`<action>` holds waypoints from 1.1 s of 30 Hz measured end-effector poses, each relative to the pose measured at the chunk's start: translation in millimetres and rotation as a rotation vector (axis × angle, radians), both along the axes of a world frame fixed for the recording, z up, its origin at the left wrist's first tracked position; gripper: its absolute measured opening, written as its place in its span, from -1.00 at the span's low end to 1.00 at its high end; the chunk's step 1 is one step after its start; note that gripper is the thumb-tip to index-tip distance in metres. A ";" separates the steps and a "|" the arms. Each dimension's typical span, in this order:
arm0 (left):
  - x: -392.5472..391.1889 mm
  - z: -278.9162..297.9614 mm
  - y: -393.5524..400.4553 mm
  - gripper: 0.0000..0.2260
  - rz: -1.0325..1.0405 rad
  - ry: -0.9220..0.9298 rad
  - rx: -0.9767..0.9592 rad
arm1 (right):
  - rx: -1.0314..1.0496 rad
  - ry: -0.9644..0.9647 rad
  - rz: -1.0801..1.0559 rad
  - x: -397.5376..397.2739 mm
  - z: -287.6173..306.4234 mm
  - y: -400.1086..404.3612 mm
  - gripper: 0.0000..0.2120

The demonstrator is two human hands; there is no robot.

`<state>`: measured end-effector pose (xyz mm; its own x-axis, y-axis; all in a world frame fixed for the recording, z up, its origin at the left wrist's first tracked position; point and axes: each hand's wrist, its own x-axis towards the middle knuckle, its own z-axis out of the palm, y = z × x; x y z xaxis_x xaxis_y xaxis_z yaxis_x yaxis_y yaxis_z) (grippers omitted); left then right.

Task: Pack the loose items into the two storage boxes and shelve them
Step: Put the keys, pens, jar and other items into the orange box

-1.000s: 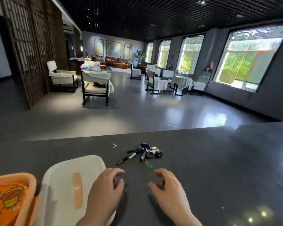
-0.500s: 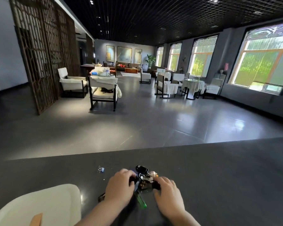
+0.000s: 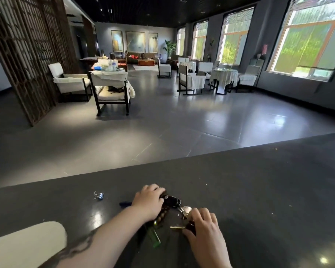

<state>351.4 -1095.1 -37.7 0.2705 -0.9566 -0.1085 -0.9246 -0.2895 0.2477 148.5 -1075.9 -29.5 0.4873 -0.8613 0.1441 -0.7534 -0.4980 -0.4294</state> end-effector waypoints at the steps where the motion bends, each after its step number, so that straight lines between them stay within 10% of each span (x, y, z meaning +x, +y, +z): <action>1: -2.3 -0.8 1.7 -0.63 -0.004 -0.015 -0.040 | 0.012 -0.025 -0.020 -2.3 1.2 1.2 -0.65; 19: -7.3 11.8 79.7 -0.87 -0.033 0.073 -0.424 | 0.088 -0.416 -0.243 -38.5 44.5 40.2 -0.79; 33: -21.6 148.8 308.7 -0.86 0.312 0.451 -1.038 | -0.024 -0.687 0.141 11.7 154.6 177.3 -0.76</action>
<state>329.8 -786.5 111.1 0.6451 -0.5420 0.5385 -0.6174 0.0454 0.7854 160.2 -898.5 125.0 0.3856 -0.7894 0.4777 -0.2426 -0.5863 -0.7730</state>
